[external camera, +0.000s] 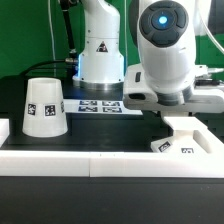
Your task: Assemble lamp
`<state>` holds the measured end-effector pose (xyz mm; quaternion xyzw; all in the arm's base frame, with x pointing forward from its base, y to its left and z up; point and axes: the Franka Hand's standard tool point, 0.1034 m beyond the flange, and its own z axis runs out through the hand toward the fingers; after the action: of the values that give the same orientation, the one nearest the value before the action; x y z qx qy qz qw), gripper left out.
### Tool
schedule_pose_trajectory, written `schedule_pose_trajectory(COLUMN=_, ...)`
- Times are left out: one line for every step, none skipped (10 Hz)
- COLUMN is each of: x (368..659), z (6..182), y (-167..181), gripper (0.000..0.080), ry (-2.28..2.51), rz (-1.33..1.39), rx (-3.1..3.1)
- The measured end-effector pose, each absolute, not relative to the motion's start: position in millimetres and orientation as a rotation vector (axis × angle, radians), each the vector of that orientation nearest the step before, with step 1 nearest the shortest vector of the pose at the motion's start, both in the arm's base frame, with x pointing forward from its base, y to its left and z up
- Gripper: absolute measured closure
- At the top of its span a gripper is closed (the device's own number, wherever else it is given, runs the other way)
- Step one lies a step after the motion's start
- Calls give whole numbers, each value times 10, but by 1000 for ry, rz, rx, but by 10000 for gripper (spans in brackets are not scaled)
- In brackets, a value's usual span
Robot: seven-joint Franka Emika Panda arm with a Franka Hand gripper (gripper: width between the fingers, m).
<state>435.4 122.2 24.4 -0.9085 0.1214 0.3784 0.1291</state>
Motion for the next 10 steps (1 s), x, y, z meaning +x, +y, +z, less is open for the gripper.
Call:
schedule_pose_trajectory(x=4429, z=400, y=1119, gripper=223, ry=324, rz=1083, rx=-2626)
schedule_pose_trajectory(x=4528, z=554, y=1045, gripper=223, ry=315, rz=1068, rx=-2612)
schedule_pose_trajectory(x=4627, z=710, y=967, gripper=223, ry=295, rz=1072, rx=-2587)
schedule_pose_trajectory(x=4813, z=851, y=874, gripper=223, ry=289, rz=1048, rx=-2575)
schedule_pose_trajectory(x=4961, z=914, y=842, gripper=222, ry=286, rz=1013, rx=-2582)
schedule_pose_trajectory(x=5011, z=921, y=862, gripper=222, ry=280, rz=991, rx=-2594)
schedule_pose_trajectory(x=5012, z=901, y=857, gripper=222, ry=286, rz=971, rx=-2604)
schedule_pose_trajectory(x=5021, z=893, y=850, gripper=222, ry=290, rz=963, rx=-2608)
schedule_pose_trajectory(x=5117, z=854, y=821, gripper=222, ry=282, rz=854, rx=-2652)
schedule_pose_trajectory(x=5176, z=832, y=731, gripper=222, ry=207, rz=696, rx=-2710)
